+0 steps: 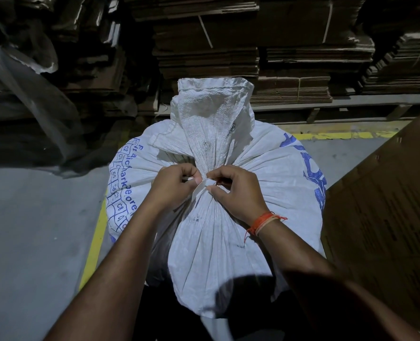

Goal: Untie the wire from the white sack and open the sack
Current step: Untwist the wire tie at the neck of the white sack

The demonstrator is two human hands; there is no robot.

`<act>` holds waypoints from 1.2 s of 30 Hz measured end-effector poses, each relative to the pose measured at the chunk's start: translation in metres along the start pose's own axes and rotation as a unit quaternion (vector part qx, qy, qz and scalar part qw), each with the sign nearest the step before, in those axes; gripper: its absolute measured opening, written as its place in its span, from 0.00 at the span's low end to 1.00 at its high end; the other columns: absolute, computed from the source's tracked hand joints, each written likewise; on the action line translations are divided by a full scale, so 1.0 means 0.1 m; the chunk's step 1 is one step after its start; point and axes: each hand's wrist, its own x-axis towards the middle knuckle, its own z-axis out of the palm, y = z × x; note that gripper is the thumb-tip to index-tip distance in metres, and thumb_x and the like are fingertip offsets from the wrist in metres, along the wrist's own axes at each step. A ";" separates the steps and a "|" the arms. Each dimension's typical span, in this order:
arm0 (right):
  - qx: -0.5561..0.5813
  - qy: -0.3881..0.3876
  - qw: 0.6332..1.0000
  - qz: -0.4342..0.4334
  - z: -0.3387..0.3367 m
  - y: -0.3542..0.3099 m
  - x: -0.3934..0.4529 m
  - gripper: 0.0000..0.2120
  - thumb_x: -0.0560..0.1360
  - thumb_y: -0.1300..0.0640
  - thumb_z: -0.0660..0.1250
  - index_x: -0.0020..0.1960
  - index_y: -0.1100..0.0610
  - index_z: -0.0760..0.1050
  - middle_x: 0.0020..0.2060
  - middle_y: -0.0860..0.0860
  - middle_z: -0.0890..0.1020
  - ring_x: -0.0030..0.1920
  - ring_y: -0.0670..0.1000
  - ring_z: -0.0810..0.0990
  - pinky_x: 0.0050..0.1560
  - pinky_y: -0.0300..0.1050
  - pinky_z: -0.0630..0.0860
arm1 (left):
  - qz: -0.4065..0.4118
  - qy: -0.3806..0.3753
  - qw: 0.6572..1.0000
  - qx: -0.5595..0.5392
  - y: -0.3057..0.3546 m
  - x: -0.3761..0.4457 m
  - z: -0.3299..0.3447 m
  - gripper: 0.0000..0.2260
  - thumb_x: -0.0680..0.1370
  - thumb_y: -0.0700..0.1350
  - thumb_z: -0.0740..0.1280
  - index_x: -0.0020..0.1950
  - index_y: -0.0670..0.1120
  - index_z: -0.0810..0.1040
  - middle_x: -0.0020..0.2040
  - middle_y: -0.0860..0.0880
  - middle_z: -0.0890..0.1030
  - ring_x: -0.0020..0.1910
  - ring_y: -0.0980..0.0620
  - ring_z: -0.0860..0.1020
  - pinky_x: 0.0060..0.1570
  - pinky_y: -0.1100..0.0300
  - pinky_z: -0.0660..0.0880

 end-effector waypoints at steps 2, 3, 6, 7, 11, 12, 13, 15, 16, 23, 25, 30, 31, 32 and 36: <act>0.003 -0.001 1.000 -0.001 0.00 0.01 0.00 0.10 0.71 0.63 0.77 0.52 0.58 0.86 0.43 0.48 0.85 0.46 0.43 0.84 0.50 0.33 0.81 | -0.012 0.000 1.000 0.003 0.02 -0.01 0.01 0.04 0.73 0.53 0.71 0.41 0.55 0.83 0.38 0.58 0.84 0.42 0.54 0.81 0.50 0.48 0.80; 0.004 0.000 1.000 -0.002 0.01 0.01 -0.01 0.10 0.71 0.63 0.77 0.52 0.59 0.86 0.42 0.47 0.85 0.46 0.43 0.84 0.50 0.33 0.81 | -0.016 0.000 1.000 0.005 0.03 -0.01 0.01 0.04 0.72 0.54 0.70 0.41 0.55 0.83 0.39 0.57 0.85 0.44 0.52 0.83 0.53 0.46 0.81; -0.002 0.004 1.000 -0.006 0.01 0.02 -0.01 0.10 0.71 0.63 0.77 0.52 0.58 0.86 0.42 0.46 0.84 0.45 0.43 0.84 0.51 0.36 0.82 | -0.014 0.001 1.000 0.008 0.04 -0.01 0.02 0.03 0.73 0.52 0.71 0.41 0.54 0.83 0.39 0.56 0.85 0.43 0.52 0.82 0.54 0.45 0.81; -0.003 0.006 1.000 -0.007 0.02 0.02 -0.01 0.10 0.71 0.63 0.77 0.52 0.58 0.86 0.42 0.47 0.85 0.45 0.44 0.84 0.51 0.37 0.83 | -0.012 0.003 1.000 0.010 0.03 -0.01 0.03 0.03 0.74 0.50 0.72 0.41 0.54 0.83 0.39 0.56 0.85 0.43 0.52 0.82 0.54 0.45 0.81; -0.012 0.008 1.000 -0.010 0.03 0.04 -0.02 0.10 0.72 0.62 0.77 0.53 0.58 0.86 0.44 0.48 0.86 0.46 0.45 0.85 0.52 0.43 0.84 | -0.010 0.001 1.000 0.008 0.05 -0.03 0.05 0.04 0.74 0.51 0.73 0.41 0.52 0.83 0.38 0.56 0.85 0.42 0.54 0.82 0.54 0.45 0.81; -0.012 0.008 1.000 -0.011 0.04 0.04 -0.02 0.10 0.72 0.62 0.76 0.53 0.58 0.86 0.44 0.48 0.86 0.46 0.45 0.85 0.52 0.43 0.84 | -0.010 0.001 1.000 0.005 0.06 -0.03 0.06 0.05 0.72 0.53 0.72 0.40 0.53 0.83 0.38 0.57 0.85 0.42 0.54 0.82 0.54 0.45 0.81; -0.012 0.008 1.000 -0.012 0.04 0.05 -0.02 0.10 0.72 0.62 0.76 0.53 0.58 0.86 0.44 0.48 0.86 0.46 0.45 0.85 0.52 0.44 0.84 | -0.011 0.001 1.000 0.002 0.07 -0.04 0.06 0.06 0.71 0.55 0.71 0.40 0.54 0.83 0.38 0.57 0.85 0.42 0.54 0.82 0.54 0.45 0.80; -0.014 0.010 1.000 -0.013 0.05 0.05 -0.02 0.10 0.72 0.62 0.76 0.53 0.58 0.86 0.44 0.48 0.86 0.46 0.45 0.85 0.52 0.44 0.84 | -0.011 0.002 1.000 -0.006 0.07 -0.03 0.08 0.06 0.71 0.55 0.71 0.39 0.54 0.83 0.37 0.57 0.84 0.41 0.54 0.82 0.52 0.47 0.79; -0.016 0.010 1.000 -0.013 0.05 0.06 -0.02 0.10 0.72 0.62 0.76 0.53 0.57 0.86 0.44 0.48 0.86 0.47 0.45 0.85 0.52 0.44 0.84 | -0.009 0.003 1.000 -0.012 0.06 -0.03 0.08 0.06 0.72 0.54 0.72 0.40 0.53 0.83 0.37 0.57 0.84 0.41 0.54 0.82 0.51 0.49 0.79; 0.006 0.009 1.000 -0.007 0.03 0.04 -0.03 0.11 0.72 0.63 0.76 0.54 0.58 0.86 0.45 0.50 0.86 0.47 0.44 0.85 0.53 0.38 0.83 | 0.006 -0.022 0.999 -0.041 0.01 -0.04 0.02 0.04 0.80 0.43 0.71 0.45 0.50 0.83 0.36 0.58 0.83 0.37 0.60 0.78 0.42 0.60 0.72; 0.006 0.013 1.000 0.002 0.02 0.03 -0.04 0.10 0.71 0.63 0.77 0.52 0.56 0.86 0.44 0.49 0.87 0.46 0.46 0.85 0.52 0.39 0.83 | 0.000 -0.008 1.000 -0.030 -0.03 -0.03 -0.01 0.04 0.80 0.42 0.71 0.47 0.50 0.84 0.39 0.57 0.83 0.37 0.60 0.78 0.42 0.61 0.72; 0.003 0.018 1.000 0.013 0.04 0.05 -0.03 0.05 0.70 0.62 0.77 0.45 0.55 0.84 0.40 0.47 0.86 0.43 0.48 0.85 0.50 0.48 0.84 | -0.012 0.003 1.000 -0.027 -0.02 -0.03 0.02 0.04 0.80 0.40 0.70 0.47 0.47 0.84 0.35 0.58 0.81 0.31 0.64 0.75 0.37 0.62 0.71; 0.005 0.017 1.000 0.015 0.04 0.05 -0.03 0.05 0.70 0.62 0.77 0.45 0.56 0.84 0.40 0.47 0.86 0.43 0.47 0.85 0.51 0.48 0.84 | -0.012 0.005 1.000 -0.027 -0.01 -0.03 0.03 0.05 0.80 0.40 0.70 0.47 0.46 0.84 0.34 0.58 0.81 0.31 0.65 0.75 0.37 0.62 0.71; 0.005 0.016 1.000 0.015 0.04 0.06 -0.04 0.05 0.70 0.62 0.77 0.46 0.56 0.84 0.40 0.47 0.86 0.43 0.47 0.85 0.51 0.48 0.84 | -0.013 0.005 1.000 -0.028 -0.01 -0.03 0.05 0.05 0.80 0.39 0.70 0.46 0.46 0.84 0.34 0.57 0.81 0.31 0.66 0.75 0.37 0.63 0.70; -0.002 0.016 1.000 0.014 0.05 0.06 -0.04 0.05 0.70 0.61 0.78 0.46 0.56 0.85 0.40 0.47 0.86 0.43 0.46 0.85 0.49 0.46 0.83 | -0.005 -0.001 1.000 -0.023 0.01 -0.03 0.09 0.11 0.80 0.38 0.69 0.42 0.52 0.82 0.34 0.58 0.81 0.30 0.68 0.75 0.39 0.63 0.71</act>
